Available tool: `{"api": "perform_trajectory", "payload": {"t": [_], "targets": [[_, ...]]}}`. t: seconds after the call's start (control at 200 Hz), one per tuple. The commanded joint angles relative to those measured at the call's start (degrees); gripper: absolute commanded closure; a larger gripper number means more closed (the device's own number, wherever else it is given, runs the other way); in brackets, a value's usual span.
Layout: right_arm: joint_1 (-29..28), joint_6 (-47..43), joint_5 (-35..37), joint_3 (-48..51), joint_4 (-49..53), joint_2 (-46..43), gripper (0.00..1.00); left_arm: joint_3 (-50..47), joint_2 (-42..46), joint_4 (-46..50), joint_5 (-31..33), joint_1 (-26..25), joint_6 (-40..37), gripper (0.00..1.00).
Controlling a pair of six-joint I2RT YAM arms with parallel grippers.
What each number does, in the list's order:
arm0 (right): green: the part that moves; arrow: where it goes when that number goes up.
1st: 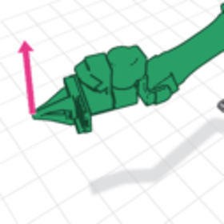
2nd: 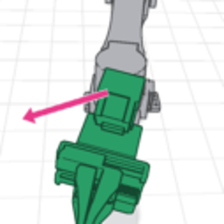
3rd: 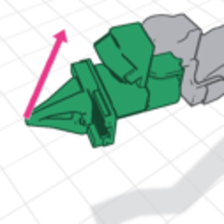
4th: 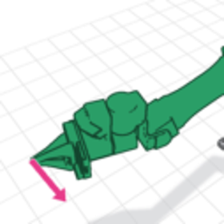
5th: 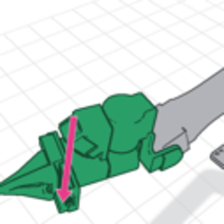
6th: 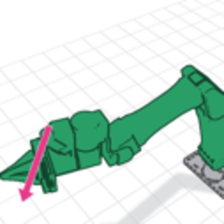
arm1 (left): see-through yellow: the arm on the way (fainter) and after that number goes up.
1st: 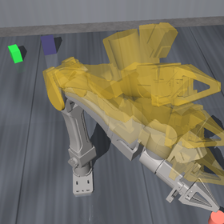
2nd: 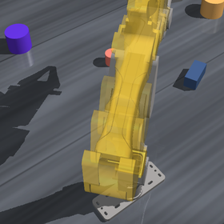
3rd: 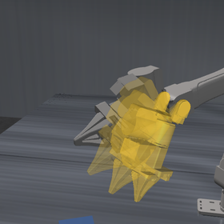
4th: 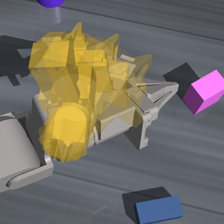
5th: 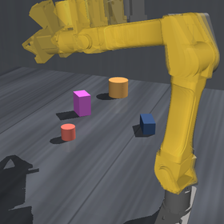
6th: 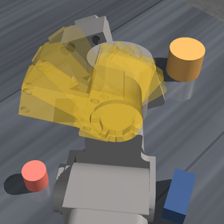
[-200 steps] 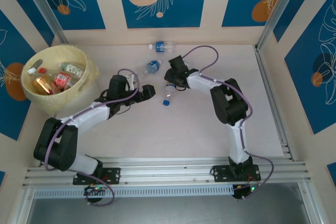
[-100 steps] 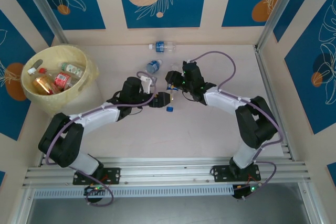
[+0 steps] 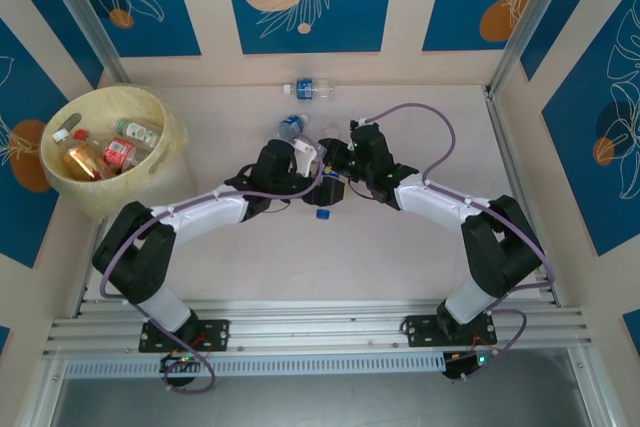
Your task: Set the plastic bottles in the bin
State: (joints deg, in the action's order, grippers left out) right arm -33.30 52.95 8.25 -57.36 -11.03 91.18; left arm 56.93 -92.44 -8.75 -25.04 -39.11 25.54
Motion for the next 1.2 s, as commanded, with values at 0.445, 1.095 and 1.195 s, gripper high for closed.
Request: {"api": "perform_trajectory", "payload": {"t": [0.445, 1.095, 1.195], "targets": [[3.9, 3.3, -13.5, -2.7, 1.6, -6.7, 0.18, 0.5, 1.8, -1.8, 3.0, -0.3, -1.9, 0.45], [10.4, -9.3, -12.9, -2.1, 12.9, -25.5, 0.04, 2.8, 21.7, 13.0, 34.5, 2.7, -13.8, 0.49], [10.6, -8.8, -10.0, 0.0, 12.2, -27.5, 0.02, 5.4, 24.7, 15.5, 39.5, 4.9, -14.7, 0.5]]}}
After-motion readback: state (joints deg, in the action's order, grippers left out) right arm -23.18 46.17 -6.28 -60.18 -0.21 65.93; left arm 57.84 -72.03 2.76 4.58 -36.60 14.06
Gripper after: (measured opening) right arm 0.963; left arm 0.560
